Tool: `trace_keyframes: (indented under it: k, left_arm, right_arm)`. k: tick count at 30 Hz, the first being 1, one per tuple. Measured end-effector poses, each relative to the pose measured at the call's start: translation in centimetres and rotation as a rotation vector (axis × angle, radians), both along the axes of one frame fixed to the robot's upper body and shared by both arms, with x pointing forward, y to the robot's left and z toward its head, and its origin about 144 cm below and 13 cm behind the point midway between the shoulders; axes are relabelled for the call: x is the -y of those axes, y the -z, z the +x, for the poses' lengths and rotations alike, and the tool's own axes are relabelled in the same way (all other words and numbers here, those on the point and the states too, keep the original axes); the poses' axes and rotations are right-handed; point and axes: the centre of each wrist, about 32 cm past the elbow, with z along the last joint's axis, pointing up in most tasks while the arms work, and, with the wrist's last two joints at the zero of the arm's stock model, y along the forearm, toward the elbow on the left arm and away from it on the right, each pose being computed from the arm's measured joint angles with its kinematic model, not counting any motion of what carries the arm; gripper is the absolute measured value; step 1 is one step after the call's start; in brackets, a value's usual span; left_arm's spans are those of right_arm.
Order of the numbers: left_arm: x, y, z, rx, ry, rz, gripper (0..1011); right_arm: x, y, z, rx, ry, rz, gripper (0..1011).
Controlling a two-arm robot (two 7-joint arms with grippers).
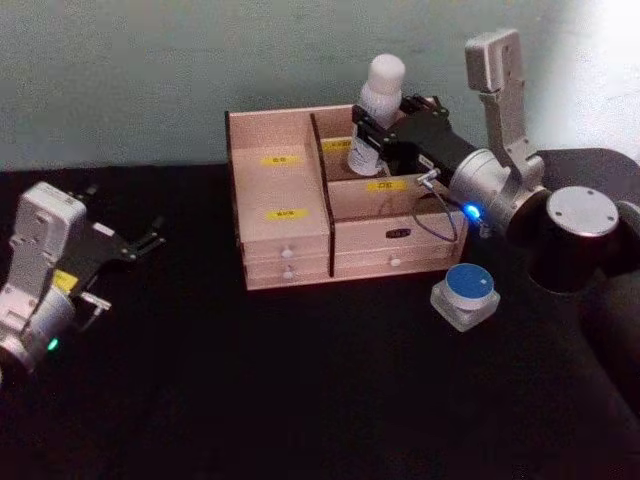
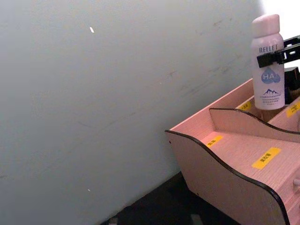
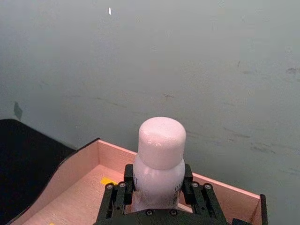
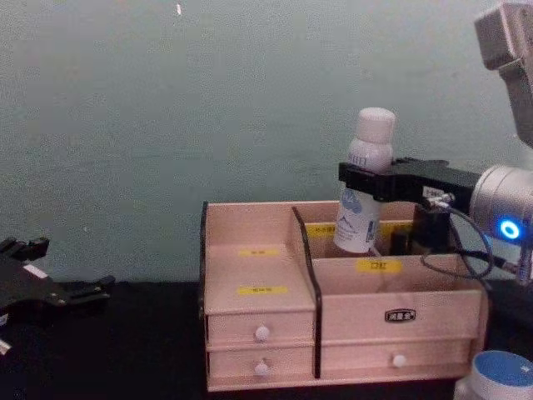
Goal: Pick up the facial cleanser and watermelon frost from the table and place them into the tiered storage box.
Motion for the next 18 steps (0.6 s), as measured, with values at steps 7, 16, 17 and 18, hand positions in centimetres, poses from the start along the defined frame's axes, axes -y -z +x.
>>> trace_keyframes:
  k: [7, 16, 17, 18]
  left_arm:
    - [0.0, 0.0, 0.0, 0.000, 0.000, 0.000, 1001]
    - [0.0, 0.0, 0.0, 0.000, 0.000, 0.000, 1001]
    - [0.0, 0.0, 0.0, 0.000, 0.000, 0.000, 1001]
    - [0.0, 0.0, 0.0, 0.000, 0.000, 0.000, 1001]
  right_arm:
    - [-0.1, 0.3, 0.6, -0.009, 0.007, -0.008, 589]
    - [-0.3, 0.6, 1.2, -0.026, 0.009, -0.018, 589]
    - [-0.4, 0.6, 1.3, -0.028, 0.009, -0.019, 589]
    - [-0.4, 0.7, 1.3, -0.030, 0.008, -0.019, 590]
